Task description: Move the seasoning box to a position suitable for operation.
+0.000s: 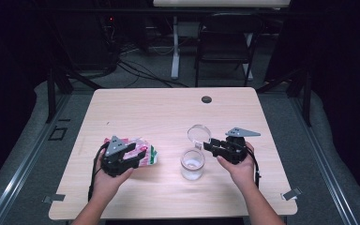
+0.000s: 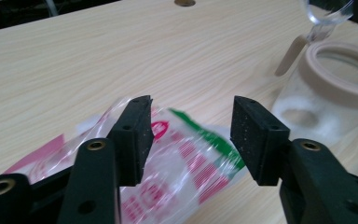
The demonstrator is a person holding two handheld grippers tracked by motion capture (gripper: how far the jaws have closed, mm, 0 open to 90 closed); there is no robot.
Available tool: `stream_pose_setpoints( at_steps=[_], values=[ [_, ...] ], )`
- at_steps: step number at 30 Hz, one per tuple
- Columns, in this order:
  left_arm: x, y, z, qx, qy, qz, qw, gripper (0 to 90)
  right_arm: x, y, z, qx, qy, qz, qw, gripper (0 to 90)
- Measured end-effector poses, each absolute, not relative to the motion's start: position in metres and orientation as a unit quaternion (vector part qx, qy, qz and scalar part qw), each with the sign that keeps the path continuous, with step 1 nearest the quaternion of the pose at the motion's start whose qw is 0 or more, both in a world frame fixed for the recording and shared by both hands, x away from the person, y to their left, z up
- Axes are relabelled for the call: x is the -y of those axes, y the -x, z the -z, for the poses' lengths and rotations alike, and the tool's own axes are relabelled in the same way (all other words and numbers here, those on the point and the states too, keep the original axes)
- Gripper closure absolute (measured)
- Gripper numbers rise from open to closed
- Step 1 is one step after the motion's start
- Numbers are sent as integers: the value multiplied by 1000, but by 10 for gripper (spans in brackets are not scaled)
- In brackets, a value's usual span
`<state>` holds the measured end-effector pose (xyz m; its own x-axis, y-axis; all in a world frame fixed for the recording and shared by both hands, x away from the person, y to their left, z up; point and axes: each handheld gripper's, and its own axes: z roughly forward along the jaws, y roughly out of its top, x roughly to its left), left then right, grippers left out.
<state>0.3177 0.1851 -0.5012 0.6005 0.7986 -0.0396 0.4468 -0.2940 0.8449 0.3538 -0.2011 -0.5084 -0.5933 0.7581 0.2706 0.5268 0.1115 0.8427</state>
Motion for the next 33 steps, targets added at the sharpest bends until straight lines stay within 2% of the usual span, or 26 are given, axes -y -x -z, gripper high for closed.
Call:
stream_pose_setpoints(
  at_steps=[5,7,14,33],
  values=[
    [-190,-311,514,-392,-787,-208,429,450,201,-353,510,-734,-439,-505,116,573],
    [-186,-310,516,-383,-794,-208,425,421,202,-352,510,-736,-438,-502,120,569],
    [-161,-307,531,-342,-828,-229,381,414,204,-350,511,-737,-438,-500,122,564],
    [-145,-304,539,-309,-843,-229,376,383,207,-347,512,-737,-440,-499,120,560]
  ],
)
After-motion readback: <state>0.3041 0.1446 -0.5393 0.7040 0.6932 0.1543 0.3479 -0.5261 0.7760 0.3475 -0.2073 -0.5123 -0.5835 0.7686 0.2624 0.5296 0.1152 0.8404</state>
